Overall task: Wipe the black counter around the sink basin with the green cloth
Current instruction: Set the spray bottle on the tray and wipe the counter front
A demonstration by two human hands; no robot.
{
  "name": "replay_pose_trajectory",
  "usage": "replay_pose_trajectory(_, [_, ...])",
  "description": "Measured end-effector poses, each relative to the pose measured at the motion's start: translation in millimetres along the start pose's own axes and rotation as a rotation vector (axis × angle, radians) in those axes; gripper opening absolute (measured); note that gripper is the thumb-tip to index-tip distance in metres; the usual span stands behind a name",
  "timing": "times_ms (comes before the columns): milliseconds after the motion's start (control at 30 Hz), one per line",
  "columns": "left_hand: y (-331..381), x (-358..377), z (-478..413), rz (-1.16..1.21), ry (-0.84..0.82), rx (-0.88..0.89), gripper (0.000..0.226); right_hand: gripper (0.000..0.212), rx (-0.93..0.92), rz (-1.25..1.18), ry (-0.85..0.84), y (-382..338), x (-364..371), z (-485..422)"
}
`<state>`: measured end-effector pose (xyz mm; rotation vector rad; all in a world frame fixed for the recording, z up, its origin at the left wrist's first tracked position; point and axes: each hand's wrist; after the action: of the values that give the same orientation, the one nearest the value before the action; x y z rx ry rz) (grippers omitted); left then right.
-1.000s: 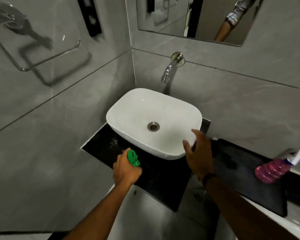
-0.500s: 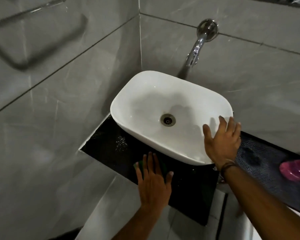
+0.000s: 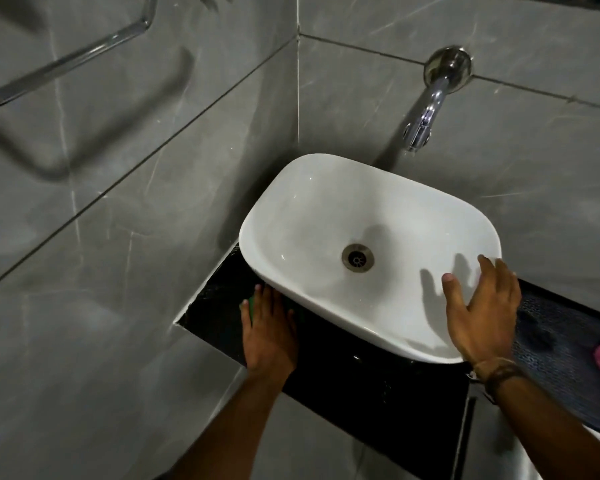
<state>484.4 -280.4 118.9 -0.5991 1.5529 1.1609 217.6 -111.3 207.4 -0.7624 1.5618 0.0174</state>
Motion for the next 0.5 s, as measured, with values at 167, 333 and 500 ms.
replay_pose_trajectory(167, [-26.0,-9.4,-23.5,0.002,-0.002,0.099,0.048,0.081,-0.012,-0.040,-0.013,2.0,0.2,0.4])
replay_pose_trajectory(333, [-64.8,-37.8,-80.6,0.020,-0.039,0.203,0.053,0.076,-0.028,-0.077,0.004,0.0,-1.3,-1.1])
replay_pose_trajectory(500, [-88.5,-44.5,-81.6,0.064,-0.039,0.328,0.053,0.077,-0.042,-0.080,0.001,-0.2,-2.5,-1.0])
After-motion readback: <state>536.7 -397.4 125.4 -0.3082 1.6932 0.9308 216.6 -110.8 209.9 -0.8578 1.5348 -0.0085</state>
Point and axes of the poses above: each hand's wrist, its own z-axis away from the middle knuckle, its own x-axis out of the palm, y = z × x, and after that the axes turned 7 degrees about z, right-handed
